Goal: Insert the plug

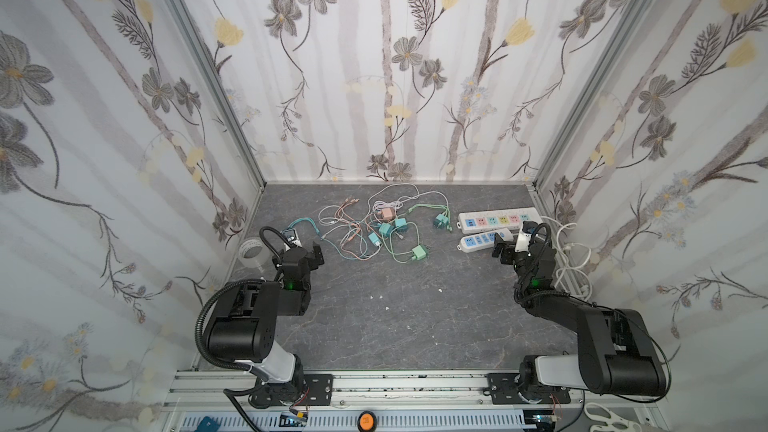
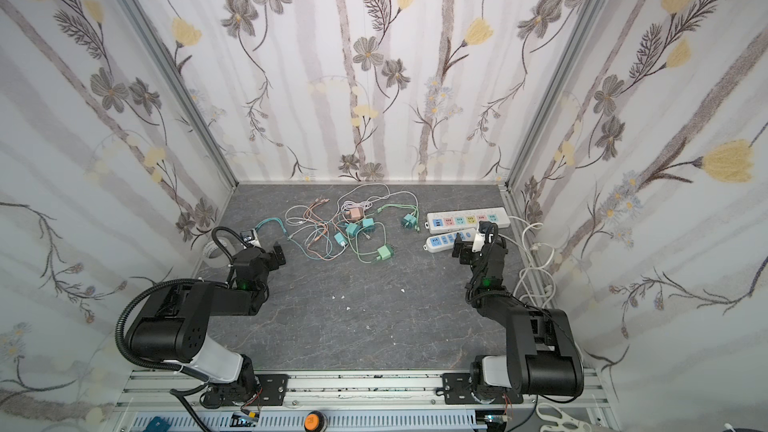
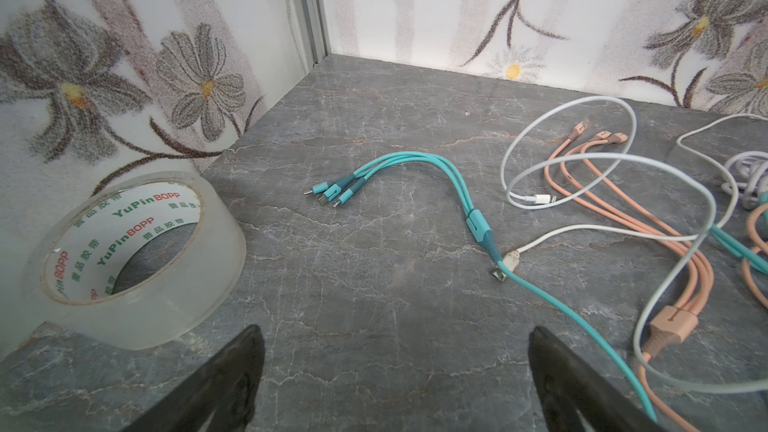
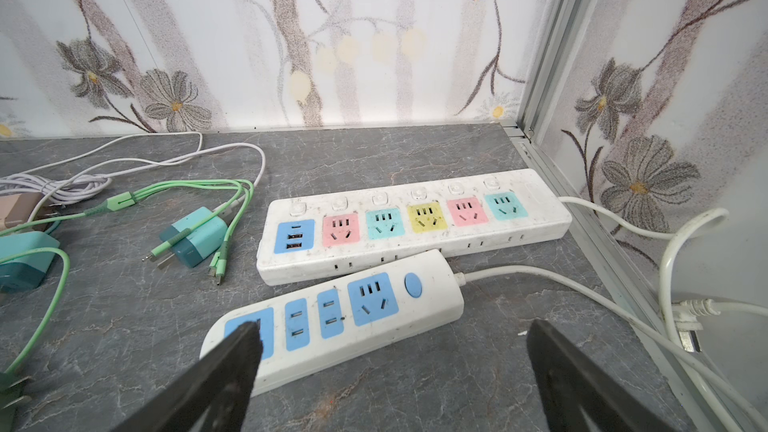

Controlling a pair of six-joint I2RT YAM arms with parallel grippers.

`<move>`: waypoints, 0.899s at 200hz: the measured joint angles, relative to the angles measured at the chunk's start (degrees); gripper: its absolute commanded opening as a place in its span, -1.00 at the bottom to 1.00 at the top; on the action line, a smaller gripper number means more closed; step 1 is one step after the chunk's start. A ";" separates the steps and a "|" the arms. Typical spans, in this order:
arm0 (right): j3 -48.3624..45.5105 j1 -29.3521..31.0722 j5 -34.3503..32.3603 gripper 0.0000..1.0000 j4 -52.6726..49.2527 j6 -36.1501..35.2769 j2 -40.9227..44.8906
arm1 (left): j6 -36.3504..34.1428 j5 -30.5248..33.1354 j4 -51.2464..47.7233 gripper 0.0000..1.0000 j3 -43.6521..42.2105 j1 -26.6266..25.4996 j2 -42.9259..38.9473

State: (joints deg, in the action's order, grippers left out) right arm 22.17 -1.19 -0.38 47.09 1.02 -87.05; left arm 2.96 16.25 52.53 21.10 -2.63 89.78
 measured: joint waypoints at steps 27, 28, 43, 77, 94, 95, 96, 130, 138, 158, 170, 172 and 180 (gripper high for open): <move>0.22 -0.39 0.79 0.99 -0.48 0.00 0.09 | 0.00 -0.02 0.00 1.00 0.00 0.00 0.00; 0.26 -0.39 0.85 0.99 -0.59 0.00 0.11 | 0.00 -0.02 0.00 1.00 0.00 0.00 0.00; 1.51 -0.59 1.75 0.99 -2.86 0.00 1.25 | -0.22 -0.31 -2.23 1.00 0.35 -0.22 -1.81; 7.02 -0.61 1.90 0.99 -13.00 0.15 8.20 | -1.03 1.97 -12.98 1.00 6.38 -2.40 -11.89; 11.08 -0.66 1.46 0.99 -20.52 2.36 10.95 | 1.66 5.29 -20.24 1.00 9.53 -3.82 -16.46; 11.30 -0.66 1.46 0.99 -21.05 2.56 11.04 | 1.86 5.44 -20.79 1.00 9.70 -3.89 -16.61; 11.72 -0.66 1.44 0.99 -21.73 2.80 11.23 | 2.14 5.68 -21.55 1.00 10.10 -4.02 -16.98; 18.64 -0.66 3.78 0.99 -33.59 12.44 11.23 | 12.66 11.56 -37.83 1.00 19.76 -9.27 -21.44; 19.52 -0.66 5.20 0.99 -35.58 15.61 10.12 | 14.49 12.31 -40.52 1.00 21.00 -11.19 -21.33; 21.92 -0.50 8.92 0.99 -40.89 25.03 6.01 | 17.73 13.79 -46.31 1.00 23.37 -16.63 -19.58; 22.97 -0.31 10.54 0.99 -43.39 30.45 3.76 | 19.39 14.14 -48.87 1.00 24.76 -19.41 -18.05; 23.15 -0.31 10.78 0.99 -43.80 31.43 3.32 | 19.69 14.14 -49.22 1.00 25.00 -19.78 -17.75; 23.71 -0.09 11.63 0.99 -44.94 34.97 1.60 | 20.94 14.12 -50.36 1.00 25.97 -20.90 -16.55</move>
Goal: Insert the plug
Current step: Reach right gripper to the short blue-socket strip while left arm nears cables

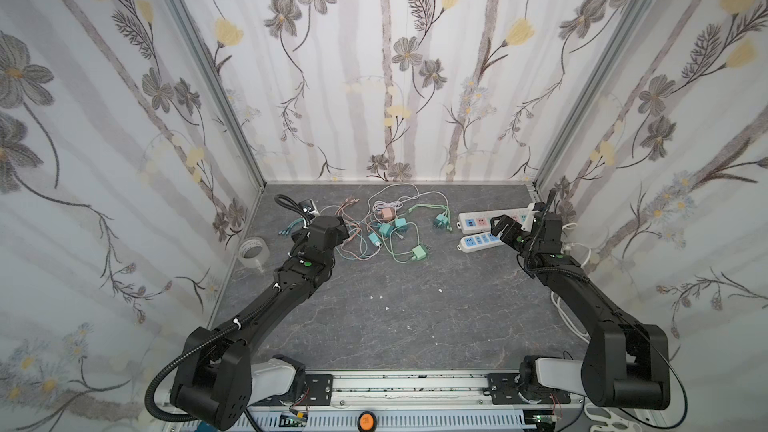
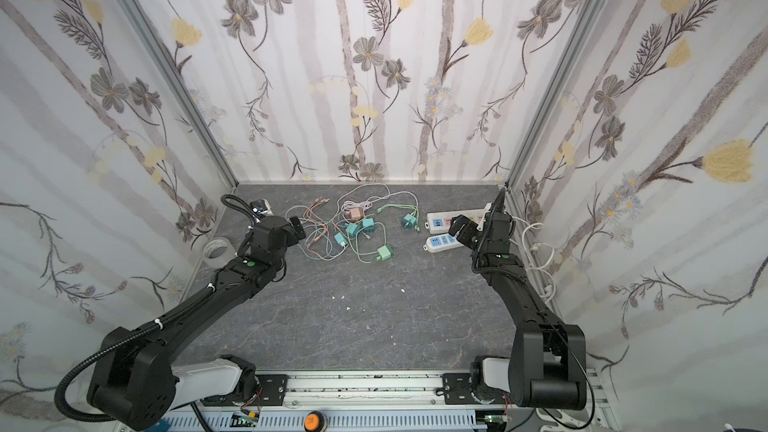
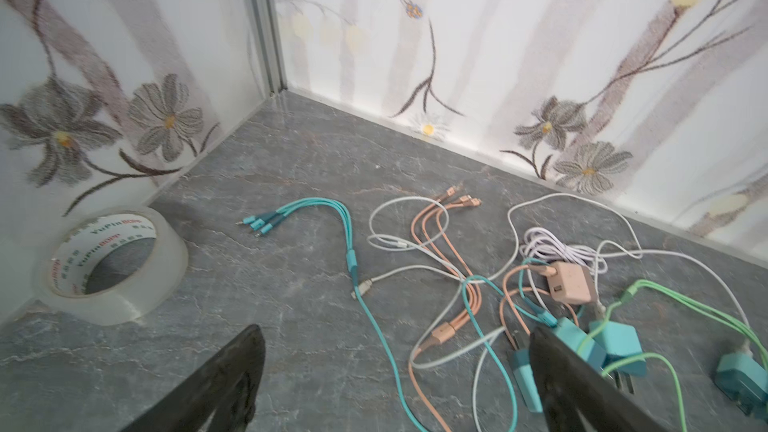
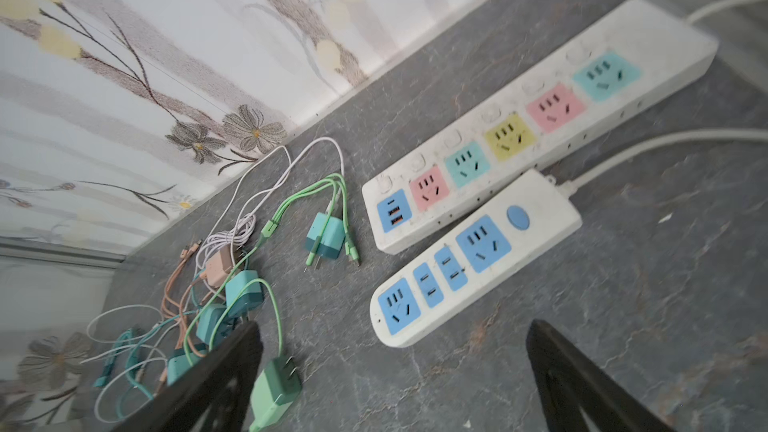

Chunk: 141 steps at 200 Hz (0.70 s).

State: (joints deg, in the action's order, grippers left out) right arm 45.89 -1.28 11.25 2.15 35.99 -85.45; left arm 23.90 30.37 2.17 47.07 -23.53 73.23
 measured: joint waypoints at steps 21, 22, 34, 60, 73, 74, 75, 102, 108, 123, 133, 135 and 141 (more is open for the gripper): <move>1.97 0.79 0.85 0.99 -3.72 6.78 -4.15 | 2.56 -2.23 -0.98 1.00 1.14 -1.09 2.84; 2.08 0.83 0.85 0.99 -3.89 6.99 -4.28 | 2.64 -2.34 -0.98 1.00 1.16 -1.11 2.93; 4.26 1.44 0.81 0.99 -6.45 9.66 -6.84 | 3.61 -4.76 -1.20 1.00 1.68 -1.20 4.59; 13.29 2.29 -0.96 0.99 -15.74 14.84 -13.53 | 4.92 -9.49 -1.60 1.00 3.50 -1.29 7.41; 18.18 2.49 -2.86 0.99 -20.39 17.22 -16.61 | 5.07 -11.23 -1.60 1.00 3.74 -1.31 8.11; 18.73 2.51 -3.02 0.99 -20.92 17.49 -16.96 | 5.09 -11.30 -1.62 1.00 3.74 -1.31 8.13; 18.99 2.54 -3.10 0.99 -21.22 17.62 -17.14 | 5.09 -11.41 -1.64 1.00 3.74 -1.31 8.17; 25.40 3.23 -6.05 0.96 -29.11 22.62 -22.62 | 5.22 -12.63 -2.34 1.00 3.67 -1.31 8.46; 26.21 3.43 -6.36 0.95 -30.47 23.71 -23.52 | 5.18 -12.63 -2.34 1.00 3.58 -1.31 8.44; 28.24 3.93 -7.45 0.91 -33.27 26.60 -25.79 | 4.98 -12.61 -2.60 1.00 3.13 -1.29 8.44; 29.57 4.33 -8.07 0.88 -34.67 28.13 -27.19 | 4.63 -12.57 -2.73 1.00 2.71 -1.31 8.44; 29.92 4.42 -8.22 0.88 -35.04 28.46 -27.54 | 4.57 -12.55 -2.78 1.00 2.69 -1.31 8.44; 30.93 4.68 -8.70 0.88 -35.78 29.20 -28.50 | 4.52 -12.48 -2.91 1.00 2.51 -1.31 8.44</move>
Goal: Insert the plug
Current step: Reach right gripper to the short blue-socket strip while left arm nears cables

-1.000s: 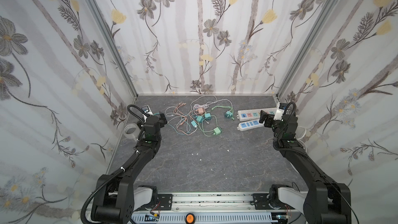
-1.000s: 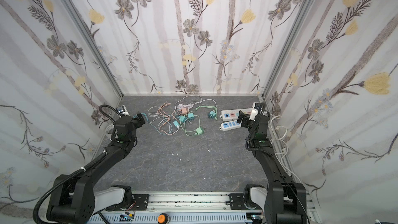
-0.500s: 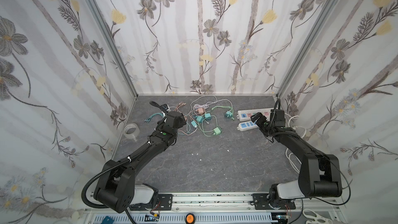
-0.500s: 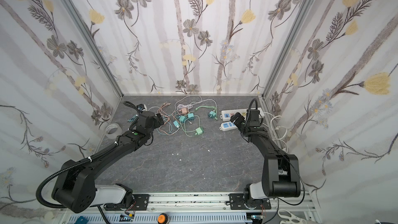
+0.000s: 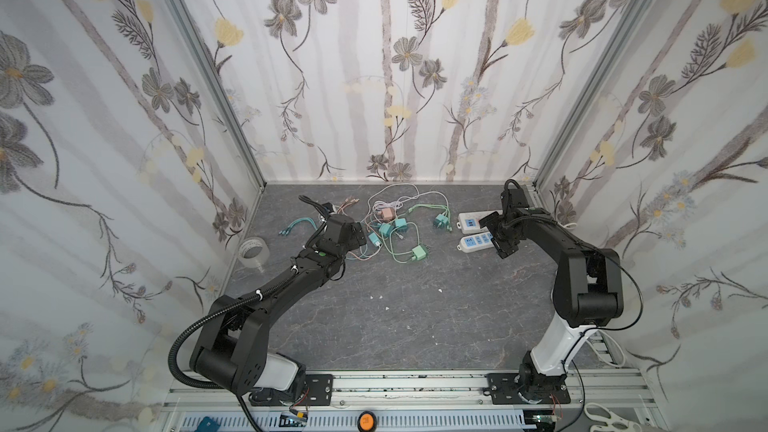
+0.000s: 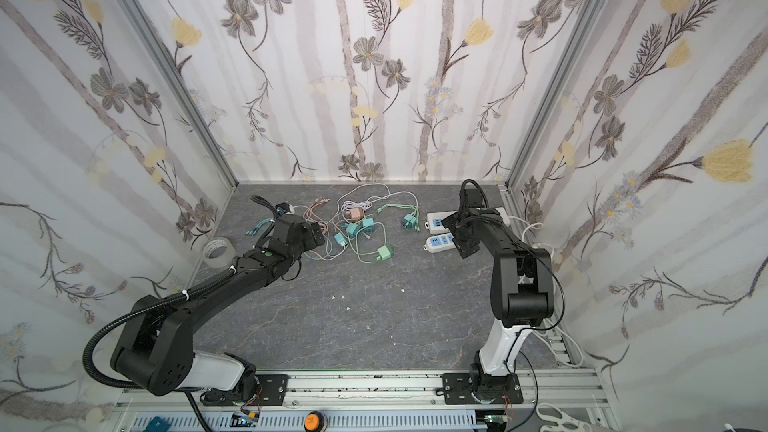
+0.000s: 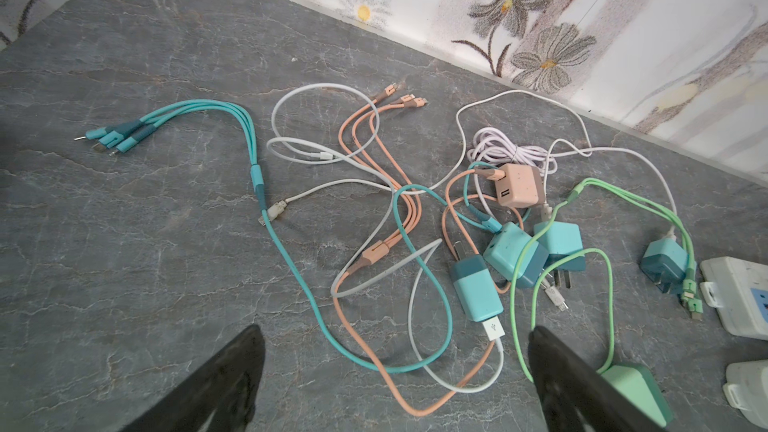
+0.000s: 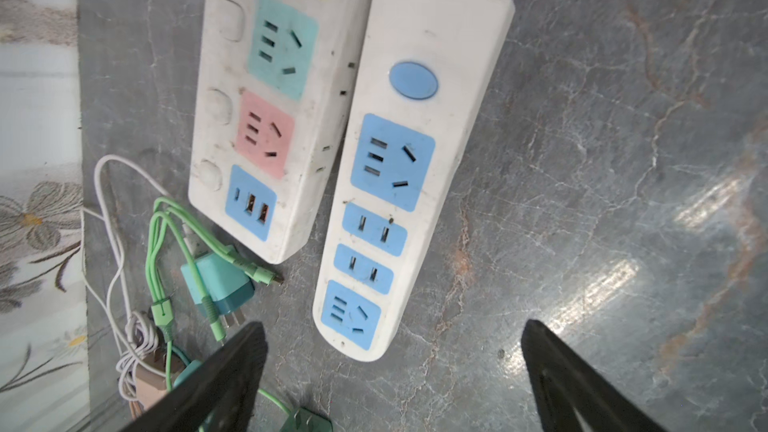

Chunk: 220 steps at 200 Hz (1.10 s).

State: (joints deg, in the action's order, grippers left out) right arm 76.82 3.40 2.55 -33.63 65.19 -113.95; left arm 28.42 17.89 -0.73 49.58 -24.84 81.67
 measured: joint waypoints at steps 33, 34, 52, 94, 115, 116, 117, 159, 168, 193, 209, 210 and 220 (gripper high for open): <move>6.40 1.44 -1.46 0.77 -3.04 3.65 -5.77 | -1.73 0.98 -0.17 1.00 -0.22 0.02 0.42; 6.47 1.51 -1.46 0.77 -3.13 3.85 -5.92 | -1.77 1.05 -0.17 1.00 -0.22 0.02 0.48; 6.93 2.23 -2.01 0.69 -4.85 6.88 -7.34 | -2.78 1.97 -0.48 1.00 -0.22 0.02 1.07; 12.28 2.93 -3.63 0.66 -9.27 10.45 -12.61 | -4.11 4.44 -0.55 1.00 -0.20 0.09 1.33; 15.13 3.17 -3.87 0.65 -10.71 10.82 -14.78 | -4.50 5.62 -0.61 1.00 -0.20 0.09 1.36; 15.19 3.19 -3.87 0.65 -10.78 10.82 -14.84 | -4.50 5.64 -0.63 1.00 -0.20 0.09 1.36; 15.34 3.21 -3.87 0.65 -10.91 10.82 -14.95 | -4.50 5.68 -0.63 1.00 -0.20 0.09 1.36; 16.52 3.34 -2.86 0.43 -13.62 12.07 -17.38 | -5.77 7.45 -1.25 1.00 0.11 0.26 2.51; 16.52 3.41 -2.73 0.35 -14.12 12.37 -17.55 | -5.95 7.58 -1.27 1.00 0.39 0.28 2.73; 16.24 3.58 -2.75 0.15 -15.10 12.94 -17.35 | -6.40 7.52 -1.40 1.00 1.03 0.28 3.30; 13.84 3.76 -3.02 0.05 -15.21 13.53 -15.28 | -6.97 7.23 -1.60 1.00 1.20 0.28 3.37; 13.68 3.76 -3.02 0.04 -15.21 13.60 -15.15 | -7.02 7.21 -1.60 1.00 1.20 0.28 3.37; 11.19 4.07 -3.04 0.00 -15.28 14.64 -13.07 | -7.34 6.54 -1.62 1.00 1.20 0.22 3.41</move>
State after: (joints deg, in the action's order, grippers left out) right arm 88.01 7.46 -0.49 -48.90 79.83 -127.02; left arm 21.08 24.43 -2.35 50.78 -24.62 85.08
